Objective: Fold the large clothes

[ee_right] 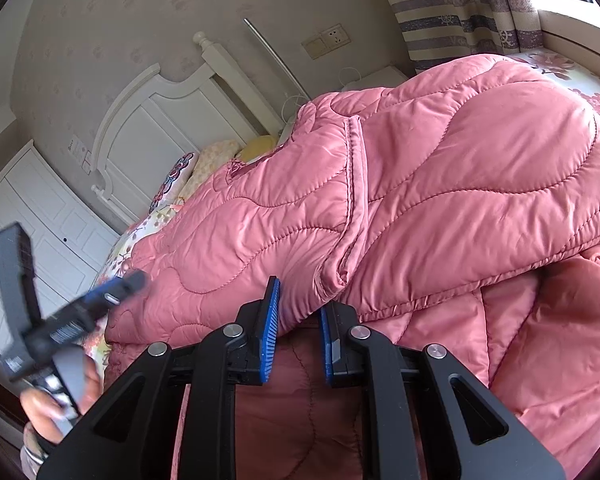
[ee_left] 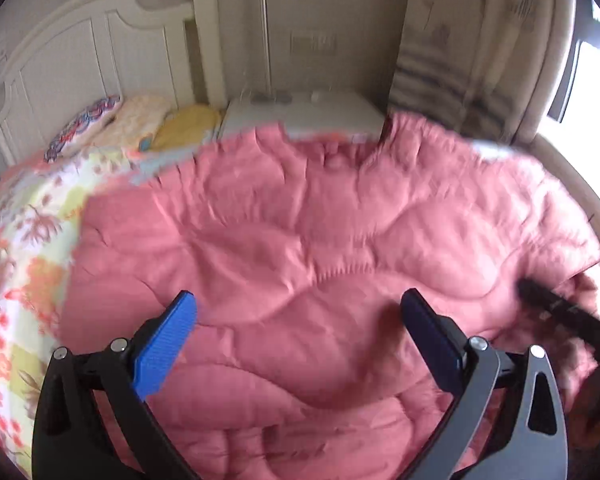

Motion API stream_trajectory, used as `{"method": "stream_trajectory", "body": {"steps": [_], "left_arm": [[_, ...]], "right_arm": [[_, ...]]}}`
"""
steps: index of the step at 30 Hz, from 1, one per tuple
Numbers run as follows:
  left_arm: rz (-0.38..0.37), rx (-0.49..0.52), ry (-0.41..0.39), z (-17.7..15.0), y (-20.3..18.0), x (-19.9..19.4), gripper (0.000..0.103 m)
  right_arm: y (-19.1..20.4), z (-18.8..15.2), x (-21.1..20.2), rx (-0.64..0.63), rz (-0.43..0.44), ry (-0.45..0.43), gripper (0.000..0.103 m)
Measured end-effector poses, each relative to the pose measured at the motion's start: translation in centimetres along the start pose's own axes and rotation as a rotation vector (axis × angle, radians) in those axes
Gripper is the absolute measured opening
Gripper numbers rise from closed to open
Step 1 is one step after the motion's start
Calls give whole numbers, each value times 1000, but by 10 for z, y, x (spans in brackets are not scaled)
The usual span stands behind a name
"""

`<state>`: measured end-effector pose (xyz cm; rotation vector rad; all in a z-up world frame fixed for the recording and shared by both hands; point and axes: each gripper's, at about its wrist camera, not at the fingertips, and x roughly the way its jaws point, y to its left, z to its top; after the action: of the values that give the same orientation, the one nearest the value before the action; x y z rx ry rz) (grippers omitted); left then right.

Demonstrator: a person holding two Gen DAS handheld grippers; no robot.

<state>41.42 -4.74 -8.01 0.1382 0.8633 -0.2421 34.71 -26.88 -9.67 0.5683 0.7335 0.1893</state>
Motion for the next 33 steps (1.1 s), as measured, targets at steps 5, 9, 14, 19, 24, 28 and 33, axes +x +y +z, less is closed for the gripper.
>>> {"method": "stream_trajectory", "body": {"steps": [5, 9, 14, 19, 24, 28, 33], "left_arm": [[-123, -112, -52, -13, 23, 4, 101], [-162, -149, -77, -19, 34, 3, 101], [-194, -184, -132, -20, 33, -11, 101], [-248, -274, -202, -20, 51, -21, 101], [-279, -345, -270, -20, 65, -34, 101], [-279, -336, -267, -18, 61, -35, 101], [-252, -253, -197, -15, 40, -24, 101]], "right_arm": [[5, 0, -15, -10, 15, -52, 19], [1, 15, -69, 17, 19, -286, 19], [-73, 52, -96, 290, -102, -308, 26], [-127, 61, -69, 406, -181, -161, 26], [-72, 58, -38, 123, -219, -60, 31], [-35, 48, -8, -59, -266, 25, 31], [-11, 34, 13, -188, -277, 79, 31]]}}
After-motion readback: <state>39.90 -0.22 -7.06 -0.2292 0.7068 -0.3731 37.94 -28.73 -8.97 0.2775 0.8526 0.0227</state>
